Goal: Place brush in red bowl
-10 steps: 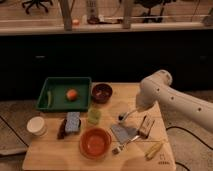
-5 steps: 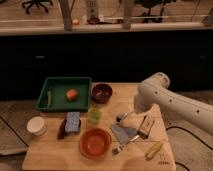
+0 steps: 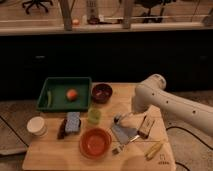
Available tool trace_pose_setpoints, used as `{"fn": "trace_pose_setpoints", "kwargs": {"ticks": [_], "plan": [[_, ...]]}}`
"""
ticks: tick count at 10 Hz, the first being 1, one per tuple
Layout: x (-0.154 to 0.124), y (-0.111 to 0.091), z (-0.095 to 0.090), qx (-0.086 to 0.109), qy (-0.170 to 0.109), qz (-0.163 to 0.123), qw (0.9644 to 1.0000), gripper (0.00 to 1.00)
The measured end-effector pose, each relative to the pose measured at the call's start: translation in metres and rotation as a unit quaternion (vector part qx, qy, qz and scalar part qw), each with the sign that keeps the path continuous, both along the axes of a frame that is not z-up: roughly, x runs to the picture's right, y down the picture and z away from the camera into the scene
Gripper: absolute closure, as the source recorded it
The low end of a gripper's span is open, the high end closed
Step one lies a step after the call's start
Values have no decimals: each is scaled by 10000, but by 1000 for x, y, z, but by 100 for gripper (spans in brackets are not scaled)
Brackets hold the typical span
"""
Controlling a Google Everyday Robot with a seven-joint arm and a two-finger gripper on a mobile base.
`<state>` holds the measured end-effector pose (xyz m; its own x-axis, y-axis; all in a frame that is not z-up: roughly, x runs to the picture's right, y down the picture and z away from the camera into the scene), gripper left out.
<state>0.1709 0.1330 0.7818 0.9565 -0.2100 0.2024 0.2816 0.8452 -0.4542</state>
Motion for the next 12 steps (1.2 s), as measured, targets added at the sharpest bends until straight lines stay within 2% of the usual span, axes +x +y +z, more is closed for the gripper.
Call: {"fn": "trace_pose_setpoints", "kwargs": {"ticks": [1, 2, 3, 4, 7, 8, 10, 12], "plan": [[-2, 3, 2, -13, 11, 12, 10000, 69], [-5, 5, 3, -23, 9, 18, 10000, 63], [-9, 5, 5, -31, 9, 16, 10000, 53], [-10, 6, 6, -47, 12, 26, 10000, 49], [-15, 11, 10, -78, 30, 48, 10000, 47], [-17, 13, 12, -106, 26, 79, 9999, 44], [-10, 14, 33, -222, 88, 194, 9995, 24], [-13, 10, 43, -265, 98, 259, 9993, 20]]}}
